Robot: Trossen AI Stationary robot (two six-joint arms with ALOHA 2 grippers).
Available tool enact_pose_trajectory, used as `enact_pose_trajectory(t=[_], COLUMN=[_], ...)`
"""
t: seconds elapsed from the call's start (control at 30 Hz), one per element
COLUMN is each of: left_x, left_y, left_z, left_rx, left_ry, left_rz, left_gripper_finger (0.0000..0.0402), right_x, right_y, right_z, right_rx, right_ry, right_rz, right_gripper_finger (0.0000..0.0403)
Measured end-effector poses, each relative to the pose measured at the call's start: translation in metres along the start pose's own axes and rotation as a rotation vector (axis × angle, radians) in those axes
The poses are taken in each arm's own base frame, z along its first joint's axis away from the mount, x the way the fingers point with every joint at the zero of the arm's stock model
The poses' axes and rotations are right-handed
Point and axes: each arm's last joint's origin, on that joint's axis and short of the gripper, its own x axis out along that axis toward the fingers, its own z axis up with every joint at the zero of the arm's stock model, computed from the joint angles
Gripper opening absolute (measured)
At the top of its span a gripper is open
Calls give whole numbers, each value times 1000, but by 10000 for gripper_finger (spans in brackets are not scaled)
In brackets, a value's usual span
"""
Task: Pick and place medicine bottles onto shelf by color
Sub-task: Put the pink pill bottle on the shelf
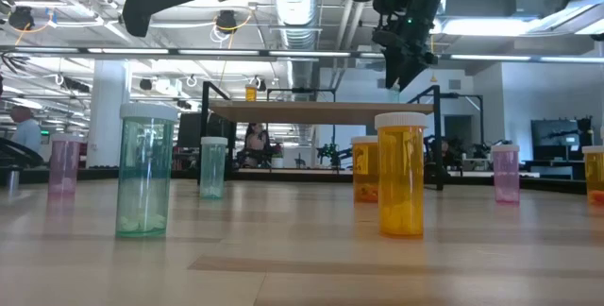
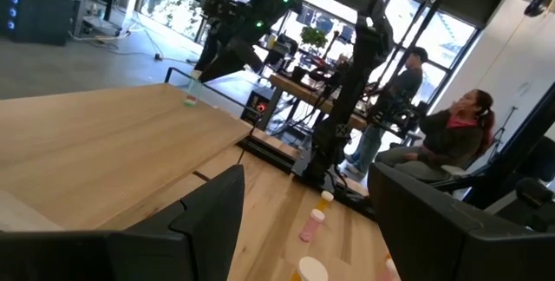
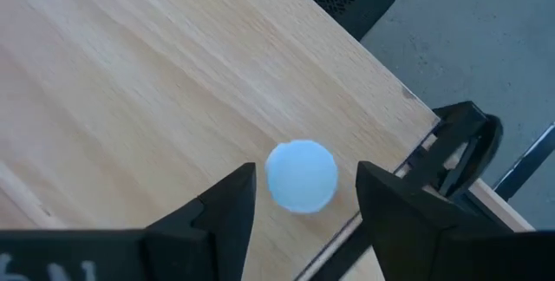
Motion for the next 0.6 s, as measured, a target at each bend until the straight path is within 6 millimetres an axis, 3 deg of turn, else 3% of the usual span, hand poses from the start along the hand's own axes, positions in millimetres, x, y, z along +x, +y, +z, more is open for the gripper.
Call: enact_pose_trajectory(t=[0.33,0.6], left_x=[0,0], left_y=[1,2], left_z=[-3,-4], left_rx=[13,19], left_ry=[26,39], left_rz=[14,18], left_gripper_finger=[233,233], right_x=[-55,-103], right_y=[-1,27], right_z=[-12,-40], right_rx=[2,-96], right_ry=[-136,-195], right_rz=[14,95], right_gripper_finger=[223,223])
